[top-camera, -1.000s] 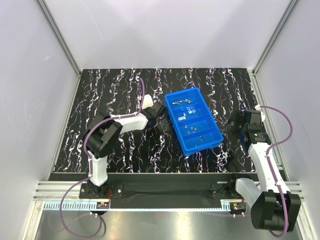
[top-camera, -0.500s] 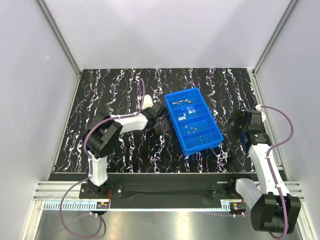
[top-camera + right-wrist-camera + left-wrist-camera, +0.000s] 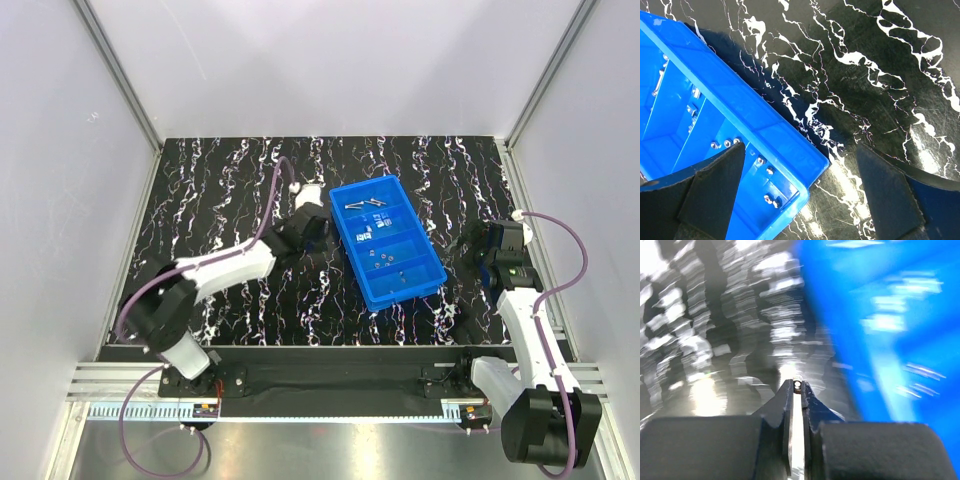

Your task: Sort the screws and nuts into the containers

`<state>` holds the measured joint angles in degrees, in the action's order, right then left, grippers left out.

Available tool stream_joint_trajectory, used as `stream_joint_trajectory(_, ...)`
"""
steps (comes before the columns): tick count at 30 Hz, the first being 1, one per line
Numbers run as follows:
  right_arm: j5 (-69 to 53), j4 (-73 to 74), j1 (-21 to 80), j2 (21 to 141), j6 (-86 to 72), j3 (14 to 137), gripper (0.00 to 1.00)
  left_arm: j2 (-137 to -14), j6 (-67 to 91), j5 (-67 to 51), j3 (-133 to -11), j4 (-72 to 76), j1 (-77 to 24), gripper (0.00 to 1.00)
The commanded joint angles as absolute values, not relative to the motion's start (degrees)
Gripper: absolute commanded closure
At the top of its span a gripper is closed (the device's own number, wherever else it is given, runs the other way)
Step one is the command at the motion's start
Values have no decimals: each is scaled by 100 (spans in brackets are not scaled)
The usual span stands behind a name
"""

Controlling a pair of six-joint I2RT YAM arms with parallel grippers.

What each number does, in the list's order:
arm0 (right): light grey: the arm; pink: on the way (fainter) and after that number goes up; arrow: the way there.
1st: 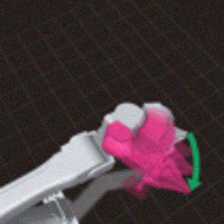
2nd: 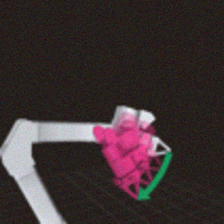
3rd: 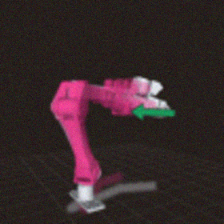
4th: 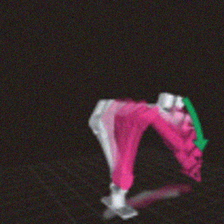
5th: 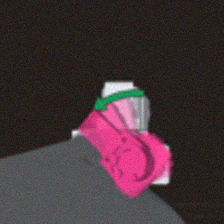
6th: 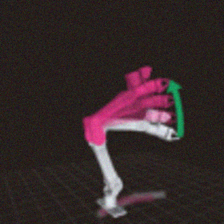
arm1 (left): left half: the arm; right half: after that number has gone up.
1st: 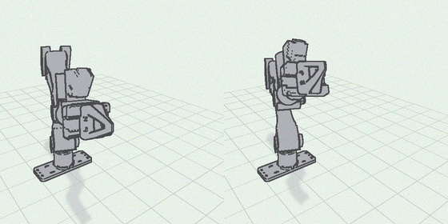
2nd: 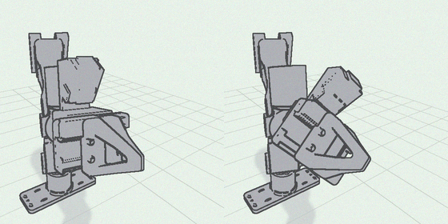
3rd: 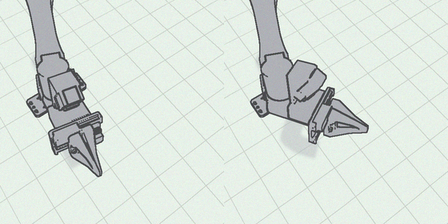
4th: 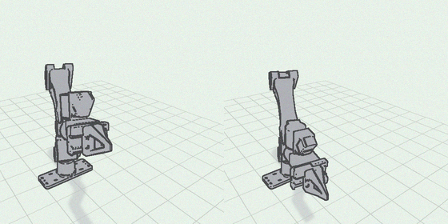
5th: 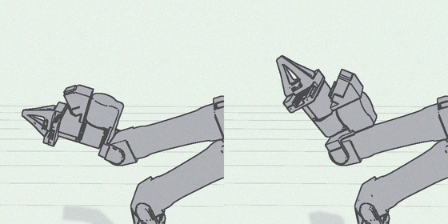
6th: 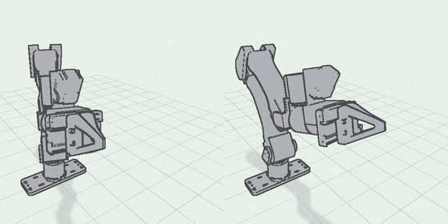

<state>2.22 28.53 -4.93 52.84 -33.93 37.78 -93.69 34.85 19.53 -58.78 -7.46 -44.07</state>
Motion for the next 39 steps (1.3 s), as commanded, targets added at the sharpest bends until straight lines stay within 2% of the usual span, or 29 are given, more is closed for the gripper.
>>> stream_joint_trajectory(1,369,2839,-475,5168,-3401,3823,0,-8789,2524,1038,-6195,236,-5070,99)
stream_joint_trajectory(6,369,2935,-475,5098,-3393,3841,0,-9280,2241,475,-6661,748,-5800,98)
stream_joint_trajectory(14,554,3138,-475,4738,-3314,3858,0,-10317,2039,53,-7355,520,-6170,98)
stream_joint_trajectory(17,510,3111,-475,4694,-3331,3841,0,-10450,1943,70,-7444,387,-6214,94)
stream_joint_trajectory(20,475,3120,-466,4685,-3331,3867,0,-10380,1872,210,-7392,369,-6214,80)
stream_joint_trajectory(21,449,3111,-475,4658,-3331,3876,0,-10336,1863,254,-7383,343,-6205,70)
stream_joint_trajectory(22,361,3085,-475,4632,-3305,3885,0,-10284,1820,298,-7392,325,-6205,55)
stream_joint_trajectory(24,299,3033,-475,4536,-3287,3911,0,-10056,1802,404,-7400,255,-6188,31)
stream_joint_trajectory(28,159,2839,-475,4281,-3357,3920,0,-9267,1994,615,-7260,106,-6004,2)
stream_joint_trajectory(31,106,2550,-475,4157,-3463,4042,1,-8381,2319,966,-6883,18,-5512,1)
stream_joint_trajectory(36,53,2110,-475,4105,-3446,4447,0,-6709,2891,853,-5583,-9,-3791,1)
stream_joint_trajectory(39,18,1732,-475,3973,-3393,4588,0,-5593,3084,922,-5099,-614,-2973,1)
